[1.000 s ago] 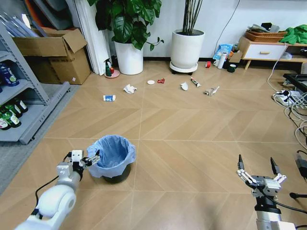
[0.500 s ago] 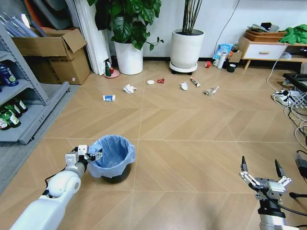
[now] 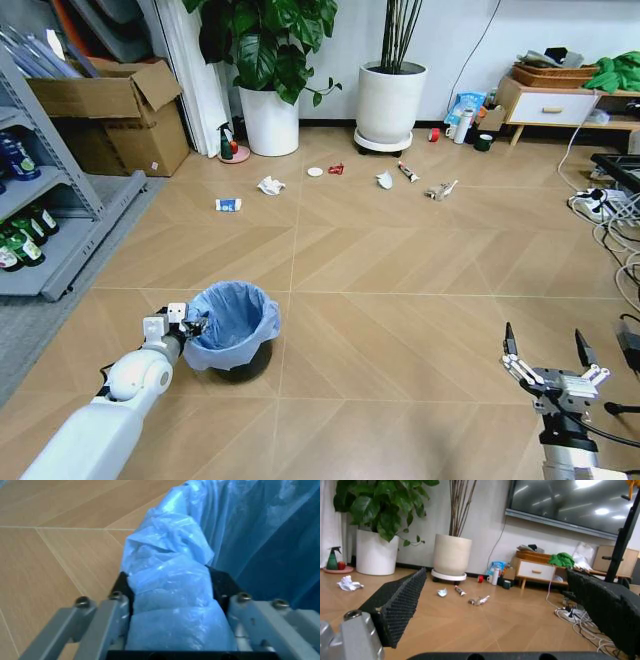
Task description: Pick up the trash bin and place the garbage on the floor into it.
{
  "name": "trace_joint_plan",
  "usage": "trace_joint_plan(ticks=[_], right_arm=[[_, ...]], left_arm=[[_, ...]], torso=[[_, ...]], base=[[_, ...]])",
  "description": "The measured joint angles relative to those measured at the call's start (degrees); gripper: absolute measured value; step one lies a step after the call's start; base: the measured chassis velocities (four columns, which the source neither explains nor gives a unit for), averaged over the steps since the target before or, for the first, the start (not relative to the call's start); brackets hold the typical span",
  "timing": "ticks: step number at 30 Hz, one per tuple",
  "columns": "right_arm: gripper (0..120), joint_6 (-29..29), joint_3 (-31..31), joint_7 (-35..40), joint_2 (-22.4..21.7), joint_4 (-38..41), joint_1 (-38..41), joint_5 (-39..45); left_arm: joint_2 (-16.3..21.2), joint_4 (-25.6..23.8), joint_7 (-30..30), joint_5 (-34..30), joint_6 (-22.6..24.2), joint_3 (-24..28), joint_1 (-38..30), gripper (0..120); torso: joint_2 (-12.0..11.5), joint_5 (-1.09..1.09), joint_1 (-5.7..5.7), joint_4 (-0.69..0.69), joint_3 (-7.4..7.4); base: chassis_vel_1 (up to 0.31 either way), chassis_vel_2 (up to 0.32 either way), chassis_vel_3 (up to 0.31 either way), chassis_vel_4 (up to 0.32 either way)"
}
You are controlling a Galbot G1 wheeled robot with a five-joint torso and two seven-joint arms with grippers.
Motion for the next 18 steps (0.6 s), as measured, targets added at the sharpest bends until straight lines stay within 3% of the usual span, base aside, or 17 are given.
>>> trace_joint_plan(ticks=[12,15,18], right_arm=[[100,-0.11,-0.41,0.22,-0.62,-0.91,0.71,0.02],[100,-0.19,-0.62,0.99,-0.77,-0.96,0.76,-0.11],[100,0.28,-0.92,1.64,-1.11,-1.40,0.68,-0.30]], left_arm=[[-0.19,-2.74,-0.10,-1.16,1.07,-2.04,2.40,1],[-0.48,-4.26,-0.74,-1.64,1.51,-3.30,3.32,1],[-1.94,-9.41,-2.29,-2.03,1.10,-8.17,6.94,1]], torso=[[0.00,-0.04,0.00,0.00,0.02],[-0.01,-0.07,0.00,-0.03,0.02],[-0.01,0.01,0.00,-0.01,0.02]], base=[[0.000,0.000,0.000,0.000],[0.000,0.000,0.000,0.000],[0.000,0.000,0.000,0.000]])
